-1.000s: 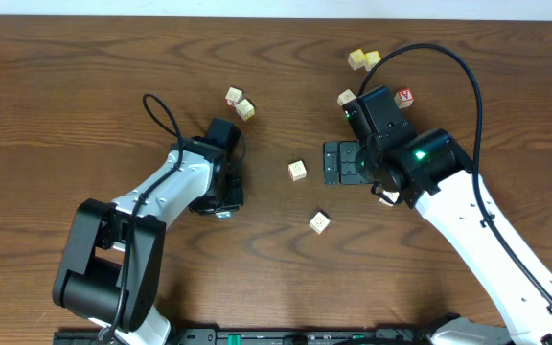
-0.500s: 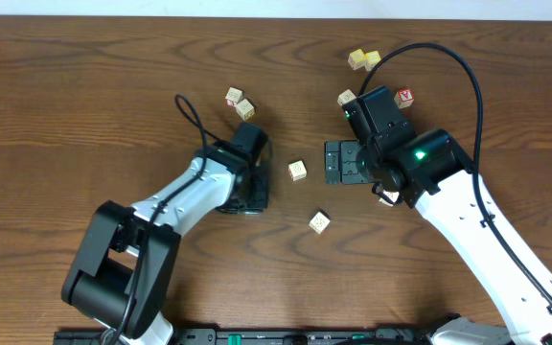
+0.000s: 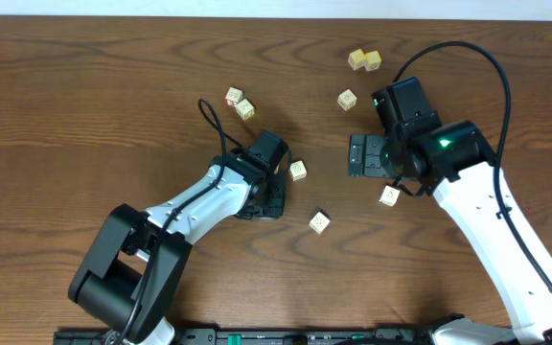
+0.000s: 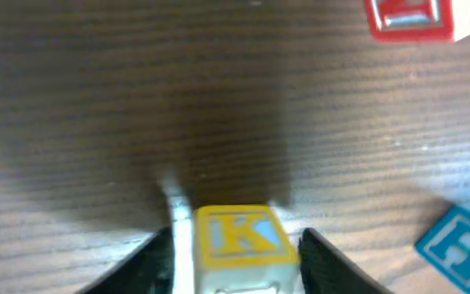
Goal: Lift 4 blocks
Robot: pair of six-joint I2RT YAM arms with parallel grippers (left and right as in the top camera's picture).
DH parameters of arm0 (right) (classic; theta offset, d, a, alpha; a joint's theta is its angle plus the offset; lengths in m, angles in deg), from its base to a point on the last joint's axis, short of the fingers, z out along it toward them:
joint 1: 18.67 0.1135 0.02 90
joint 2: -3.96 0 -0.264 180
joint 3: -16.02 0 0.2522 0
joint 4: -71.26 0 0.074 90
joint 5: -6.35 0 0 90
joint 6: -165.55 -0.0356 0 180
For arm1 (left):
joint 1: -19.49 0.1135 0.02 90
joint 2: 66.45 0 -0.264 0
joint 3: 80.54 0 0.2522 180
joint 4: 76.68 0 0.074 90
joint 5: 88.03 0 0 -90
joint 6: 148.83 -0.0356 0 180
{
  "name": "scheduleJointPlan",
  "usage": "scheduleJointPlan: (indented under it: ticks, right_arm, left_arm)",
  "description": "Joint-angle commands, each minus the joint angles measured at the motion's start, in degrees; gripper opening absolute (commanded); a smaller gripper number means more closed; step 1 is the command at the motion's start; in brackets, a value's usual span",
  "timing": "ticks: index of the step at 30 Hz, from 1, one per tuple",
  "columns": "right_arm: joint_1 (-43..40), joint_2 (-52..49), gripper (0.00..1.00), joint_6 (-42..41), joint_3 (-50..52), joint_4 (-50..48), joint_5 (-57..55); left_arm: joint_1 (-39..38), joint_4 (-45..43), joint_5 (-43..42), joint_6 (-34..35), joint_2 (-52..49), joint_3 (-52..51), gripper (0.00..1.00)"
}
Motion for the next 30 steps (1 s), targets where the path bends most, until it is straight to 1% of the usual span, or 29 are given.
scheduleJointPlan:
  ticks: [1,7,15,17,19,22,23,26,29,30]
  right_arm:
    - [-0.6,-0.1,0.99,-0.8,-0.3,0.3,1.0]
    - [-0.6,-0.1,0.99,-0.6,-0.3,1.0,1.1]
    - [-0.6,-0.1,0.99,-0.3,-0.3,2.9,3.2]
    - [-0.6,-0.1,0.99,-0.3,-0.3,3.6,4.7]
    - [-0.6,-0.1,0.99,-0.3,-0.3,4.4,6.8]
    - [-0.2,-0.2,0.99,-0.3,0.3,5.9,9.4]
    - [0.2,-0.2,0.97,-0.3,0.9,5.9,10.0]
    - [2.1,-0.2,0.91,1.2,4.4,4.7,10.3]
    - [4.5,-0.2,0.91,3.2,9.5,1.0,10.3]
    - [5.3,-0.2,0.90,3.8,11.4,-0.8,10.3]
  left_arm:
    - [0.0,-0.4,1.2,0.3,-0.9,0.5,0.54]
    - [0.1,0.5,0.1,0.3,0.1,2.6,0.57]
    - [3.1,6.3,-0.1,0.7,6.9,7.3,0.57]
    - [4.7,8.6,0.0,0.5,8.9,7.3,0.57]
    - [6.4,11.6,0.2,-1.4,10.1,7.3,0.57]
    - [9.3,16.7,3.1,-2.7,10.4,7.3,0.57]
    - [10.4,17.9,4.2,-2.7,10.3,7.2,0.56]
    - [14.4,20.3,5.7,-2.5,10.3,7.2,0.56]
    - [19.7,21.5,5.7,-1.1,10.3,7.2,0.57]
    - [21.6,21.8,5.5,-1.0,10.3,7.2,0.64]
